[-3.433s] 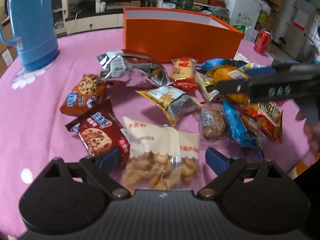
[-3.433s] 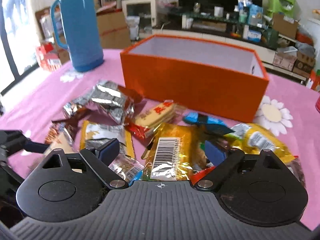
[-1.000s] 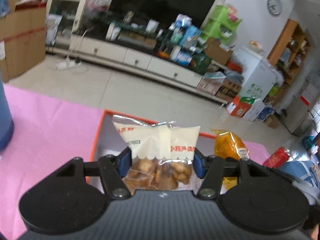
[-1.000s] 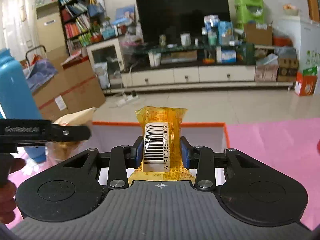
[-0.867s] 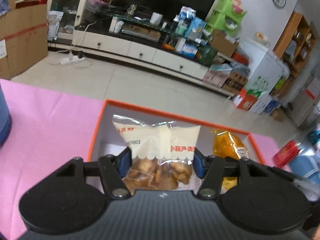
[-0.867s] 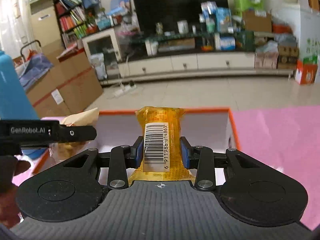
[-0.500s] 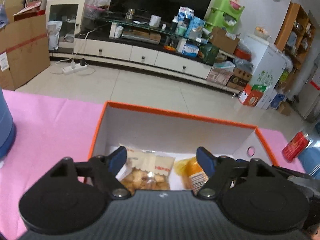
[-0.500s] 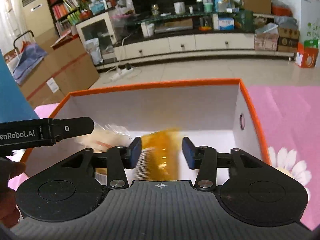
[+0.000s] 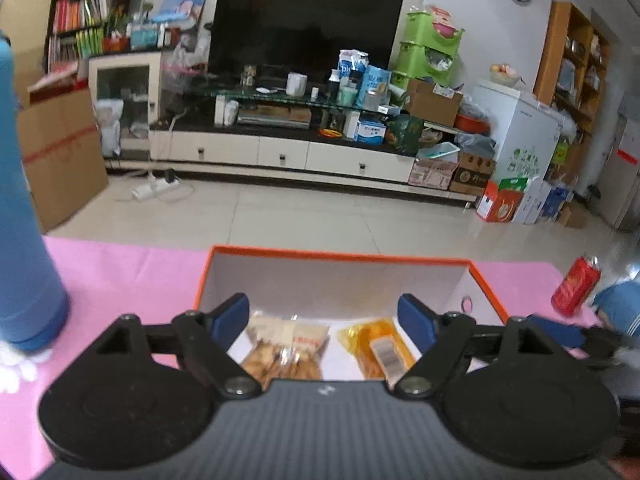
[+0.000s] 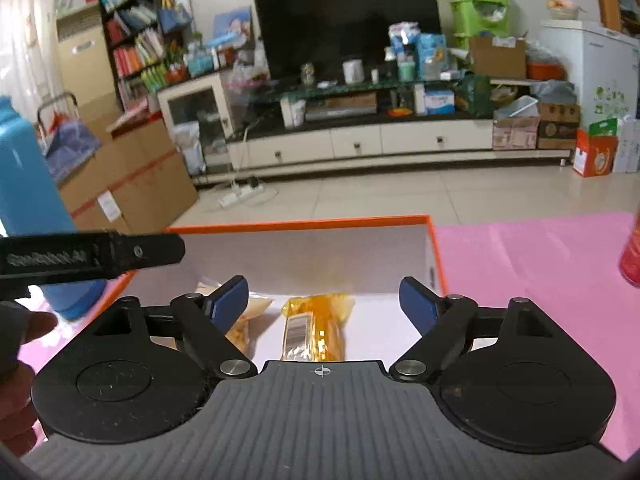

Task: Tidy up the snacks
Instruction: 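Grasp the brown pastry bag with the right gripper while the left grasps the blue cookie packet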

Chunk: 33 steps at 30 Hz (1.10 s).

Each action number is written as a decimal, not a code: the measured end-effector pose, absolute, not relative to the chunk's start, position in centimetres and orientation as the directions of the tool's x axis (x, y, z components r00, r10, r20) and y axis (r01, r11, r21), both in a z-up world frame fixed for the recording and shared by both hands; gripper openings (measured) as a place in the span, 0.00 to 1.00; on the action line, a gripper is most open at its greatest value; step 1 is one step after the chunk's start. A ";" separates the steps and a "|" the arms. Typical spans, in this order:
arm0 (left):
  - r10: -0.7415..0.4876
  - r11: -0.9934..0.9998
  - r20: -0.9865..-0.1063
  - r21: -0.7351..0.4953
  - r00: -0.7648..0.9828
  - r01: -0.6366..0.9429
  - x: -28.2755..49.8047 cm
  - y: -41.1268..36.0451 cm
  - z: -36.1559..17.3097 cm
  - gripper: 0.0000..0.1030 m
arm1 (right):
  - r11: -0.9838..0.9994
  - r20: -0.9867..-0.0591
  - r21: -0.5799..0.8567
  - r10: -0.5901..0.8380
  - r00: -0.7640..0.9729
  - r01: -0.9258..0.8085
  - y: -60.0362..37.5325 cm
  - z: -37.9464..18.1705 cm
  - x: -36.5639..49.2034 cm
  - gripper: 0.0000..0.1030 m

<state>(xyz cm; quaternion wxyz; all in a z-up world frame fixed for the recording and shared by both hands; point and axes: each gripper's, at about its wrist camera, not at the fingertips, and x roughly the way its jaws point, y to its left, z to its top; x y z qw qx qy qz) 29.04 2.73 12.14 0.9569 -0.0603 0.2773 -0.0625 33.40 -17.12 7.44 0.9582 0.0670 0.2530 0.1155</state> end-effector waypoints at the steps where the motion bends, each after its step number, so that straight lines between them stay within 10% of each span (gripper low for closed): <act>1: -0.142 0.987 -0.524 -0.134 0.840 0.083 27.9 2.6 12.1 0.78 | 0.963 -0.459 0.186 0.259 0.850 -0.193 -17.6 7.7 32.1 0.74; 33: -0.212 0.956 -0.641 0.020 0.738 0.293 3.6 -2.1 5.0 0.89 | 0.936 -0.548 0.352 0.215 0.809 -0.010 -29.4 0.3 9.1 0.84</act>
